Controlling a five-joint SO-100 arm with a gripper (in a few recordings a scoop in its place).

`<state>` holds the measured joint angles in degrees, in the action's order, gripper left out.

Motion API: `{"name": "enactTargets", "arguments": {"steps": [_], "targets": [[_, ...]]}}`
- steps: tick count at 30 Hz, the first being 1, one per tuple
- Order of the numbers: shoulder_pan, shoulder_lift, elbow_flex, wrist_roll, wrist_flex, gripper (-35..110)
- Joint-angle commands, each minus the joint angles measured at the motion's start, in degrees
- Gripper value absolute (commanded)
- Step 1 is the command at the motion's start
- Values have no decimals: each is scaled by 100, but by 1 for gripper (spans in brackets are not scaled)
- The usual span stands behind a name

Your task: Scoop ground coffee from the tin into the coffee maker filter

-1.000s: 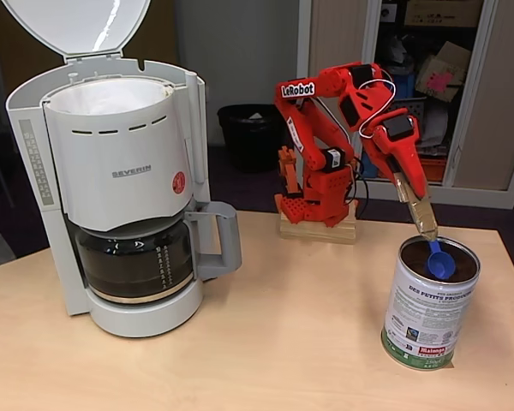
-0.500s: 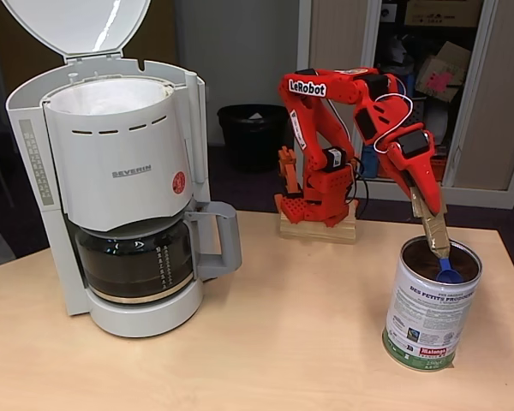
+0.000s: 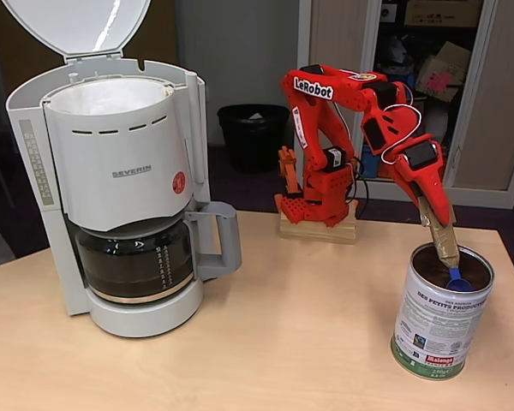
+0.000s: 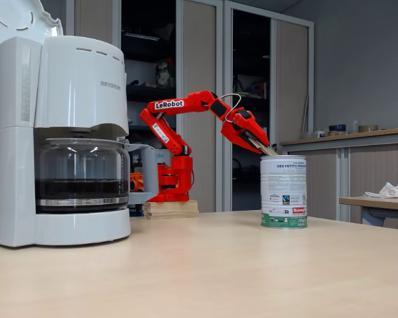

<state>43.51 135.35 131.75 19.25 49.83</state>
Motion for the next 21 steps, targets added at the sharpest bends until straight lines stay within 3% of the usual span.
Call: {"name": "enactTargets", "arguments": {"steps": [1, 21], "targets": [[44, 211, 18, 229, 123, 7], [272, 1116, 677, 483, 492, 24]]}}
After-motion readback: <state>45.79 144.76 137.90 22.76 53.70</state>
